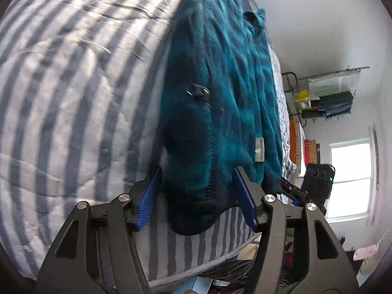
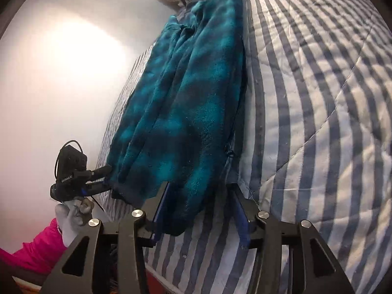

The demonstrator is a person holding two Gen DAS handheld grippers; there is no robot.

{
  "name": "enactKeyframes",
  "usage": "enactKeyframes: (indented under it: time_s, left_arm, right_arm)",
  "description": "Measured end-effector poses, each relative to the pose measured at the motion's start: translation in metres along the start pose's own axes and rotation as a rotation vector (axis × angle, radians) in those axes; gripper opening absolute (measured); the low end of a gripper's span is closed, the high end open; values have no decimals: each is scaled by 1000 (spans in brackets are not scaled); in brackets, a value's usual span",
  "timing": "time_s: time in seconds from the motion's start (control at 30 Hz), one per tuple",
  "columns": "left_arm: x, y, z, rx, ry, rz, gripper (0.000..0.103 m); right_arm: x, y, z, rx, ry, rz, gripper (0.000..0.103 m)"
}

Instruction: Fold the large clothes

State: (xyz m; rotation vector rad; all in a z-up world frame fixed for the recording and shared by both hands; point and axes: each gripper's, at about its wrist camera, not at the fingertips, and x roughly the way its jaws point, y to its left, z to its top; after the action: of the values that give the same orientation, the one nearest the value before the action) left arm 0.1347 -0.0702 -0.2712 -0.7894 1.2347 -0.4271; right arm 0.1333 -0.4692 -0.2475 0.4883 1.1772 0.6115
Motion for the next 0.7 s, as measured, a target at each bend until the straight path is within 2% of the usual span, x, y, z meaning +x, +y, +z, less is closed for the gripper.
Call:
enactKeyframes:
  time_s: [0.03, 0.07, 0.1, 0.17, 0.23, 0.3, 0.5, 0.7]
  left_arm:
    - [2, -4, -1, 22, 1, 9, 58]
    - [4, -8, 0, 43, 5, 18, 40]
    - [8, -10, -1, 55, 21, 28, 28]
    - [7, -10, -2, 44, 15, 31, 17]
    - [1, -14, -2, 40, 5, 7, 15]
    - [-10, -20, -3, 43, -20, -26, 14]
    - [-44, -34, 6, -2, -91, -145, 13]
    - [-66, -61, 36, -9, -167, -188, 13]
  right_arm:
    - [3, -4, 0, 0, 7, 22, 50]
    - [10, 1, -3, 2, 13, 46, 46]
    - [16, 2, -4, 1, 23, 65, 35]
    - [27, 10, -3, -18, 51, 70, 28]
    - [33, 16, 3, -33, 56, 76, 16]
    - [28, 21, 6, -40, 38, 100, 13]
    - [4, 32, 14, -50, -46, 165, 11]
    - [-21, 40, 32, -29, -145, 227, 11]
